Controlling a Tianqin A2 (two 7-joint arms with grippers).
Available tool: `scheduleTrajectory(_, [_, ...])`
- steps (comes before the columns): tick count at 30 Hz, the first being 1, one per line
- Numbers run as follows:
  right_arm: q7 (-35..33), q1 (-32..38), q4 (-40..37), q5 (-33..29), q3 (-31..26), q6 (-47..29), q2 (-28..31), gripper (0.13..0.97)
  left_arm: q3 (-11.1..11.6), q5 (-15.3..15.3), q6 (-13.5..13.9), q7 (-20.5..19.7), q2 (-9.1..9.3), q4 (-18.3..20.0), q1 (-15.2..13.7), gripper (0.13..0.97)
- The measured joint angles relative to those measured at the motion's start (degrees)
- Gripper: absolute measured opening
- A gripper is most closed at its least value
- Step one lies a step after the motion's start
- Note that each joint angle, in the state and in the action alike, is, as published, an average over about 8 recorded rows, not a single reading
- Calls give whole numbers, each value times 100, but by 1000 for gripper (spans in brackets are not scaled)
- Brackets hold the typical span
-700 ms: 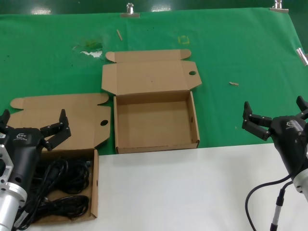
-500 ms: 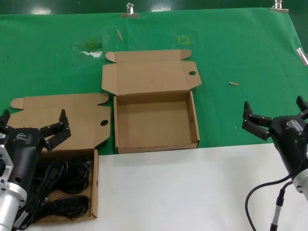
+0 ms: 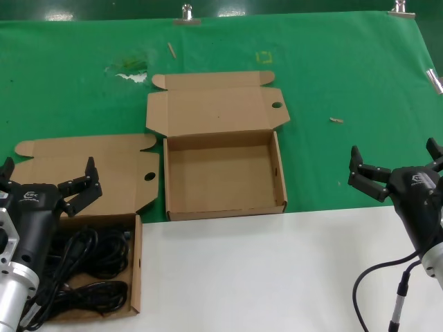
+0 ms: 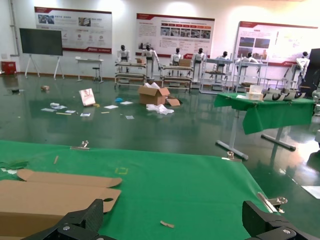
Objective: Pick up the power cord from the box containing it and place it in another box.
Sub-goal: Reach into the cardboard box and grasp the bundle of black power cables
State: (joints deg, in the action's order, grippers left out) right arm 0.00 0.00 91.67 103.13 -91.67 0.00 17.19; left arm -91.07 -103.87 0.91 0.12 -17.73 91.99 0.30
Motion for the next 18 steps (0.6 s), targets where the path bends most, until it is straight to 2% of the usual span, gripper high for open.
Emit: scheduleTrajectory(18, [0, 0, 0, 0, 0, 0, 0, 965, 0, 0, 0, 0, 0, 0, 0, 966])
